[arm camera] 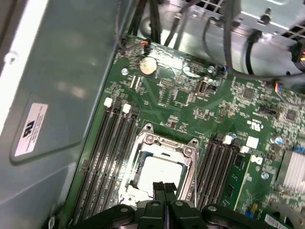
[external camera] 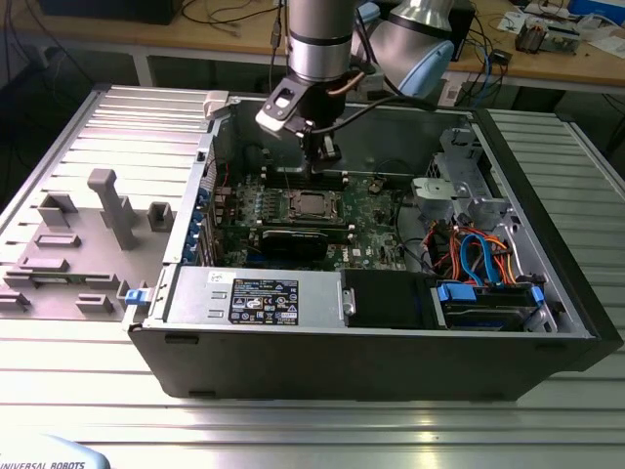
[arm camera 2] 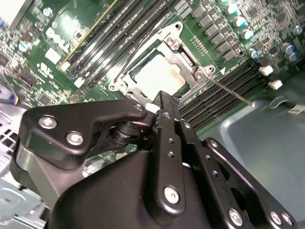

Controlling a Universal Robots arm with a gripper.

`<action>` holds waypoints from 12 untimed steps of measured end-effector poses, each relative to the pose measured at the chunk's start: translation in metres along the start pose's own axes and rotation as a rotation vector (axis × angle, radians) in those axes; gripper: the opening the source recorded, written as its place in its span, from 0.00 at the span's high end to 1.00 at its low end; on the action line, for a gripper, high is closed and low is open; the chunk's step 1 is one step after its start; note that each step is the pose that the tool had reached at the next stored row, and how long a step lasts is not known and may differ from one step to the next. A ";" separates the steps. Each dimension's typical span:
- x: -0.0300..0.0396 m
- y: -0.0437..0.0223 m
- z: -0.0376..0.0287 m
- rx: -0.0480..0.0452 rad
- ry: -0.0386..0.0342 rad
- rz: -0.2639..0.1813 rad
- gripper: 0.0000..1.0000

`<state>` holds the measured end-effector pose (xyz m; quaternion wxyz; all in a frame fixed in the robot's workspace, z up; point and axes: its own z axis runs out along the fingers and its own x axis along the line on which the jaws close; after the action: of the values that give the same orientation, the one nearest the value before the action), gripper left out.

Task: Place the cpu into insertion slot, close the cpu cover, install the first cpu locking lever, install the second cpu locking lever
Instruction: 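Install the first cpu locking lever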

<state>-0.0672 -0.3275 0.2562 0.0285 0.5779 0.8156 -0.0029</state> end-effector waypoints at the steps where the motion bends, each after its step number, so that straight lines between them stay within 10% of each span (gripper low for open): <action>1: 0.0000 0.0000 0.0000 -0.0013 0.0007 -0.024 0.89; 12: 0.0000 0.0000 0.0000 -0.0125 0.0070 -0.249 0.89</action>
<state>-0.0672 -0.3275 0.2562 0.0286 0.4719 0.8812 0.0007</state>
